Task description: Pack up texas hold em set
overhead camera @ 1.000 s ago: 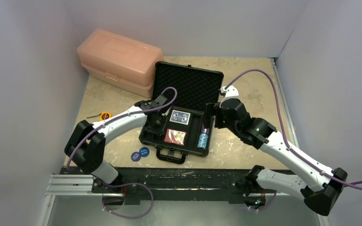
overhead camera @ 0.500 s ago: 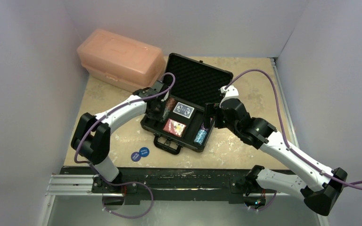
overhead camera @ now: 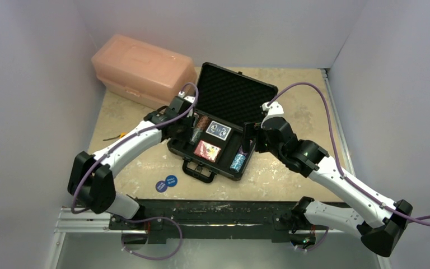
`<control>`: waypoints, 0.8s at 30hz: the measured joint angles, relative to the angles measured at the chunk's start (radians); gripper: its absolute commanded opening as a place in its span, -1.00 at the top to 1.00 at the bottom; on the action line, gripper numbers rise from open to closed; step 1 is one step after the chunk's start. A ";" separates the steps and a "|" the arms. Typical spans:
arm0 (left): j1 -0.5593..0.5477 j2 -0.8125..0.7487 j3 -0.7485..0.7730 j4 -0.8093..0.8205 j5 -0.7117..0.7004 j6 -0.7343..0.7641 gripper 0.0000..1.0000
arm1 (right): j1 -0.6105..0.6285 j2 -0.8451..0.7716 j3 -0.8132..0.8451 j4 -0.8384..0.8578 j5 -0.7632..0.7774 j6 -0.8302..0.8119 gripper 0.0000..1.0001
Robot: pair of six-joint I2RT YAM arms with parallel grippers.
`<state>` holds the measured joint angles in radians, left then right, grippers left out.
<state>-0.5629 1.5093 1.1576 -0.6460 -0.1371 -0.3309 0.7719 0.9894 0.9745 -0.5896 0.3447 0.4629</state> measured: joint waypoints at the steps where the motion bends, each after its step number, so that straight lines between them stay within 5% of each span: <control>1: 0.000 -0.023 -0.011 0.000 -0.005 -0.001 0.04 | 0.000 0.000 0.000 0.000 0.000 0.000 -0.98; 9: -0.015 -0.209 -0.122 -0.065 -0.058 -0.045 -0.31 | 0.000 0.000 0.000 0.001 -0.017 0.000 -0.97; 24: -0.093 -0.323 -0.270 -0.233 -0.089 -0.251 -0.45 | 0.000 -0.002 -0.013 0.015 -0.049 0.007 -0.98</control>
<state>-0.6559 1.1862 0.8871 -0.8795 -0.2256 -0.5819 0.7719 0.9878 0.9619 -0.5743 0.2958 0.4698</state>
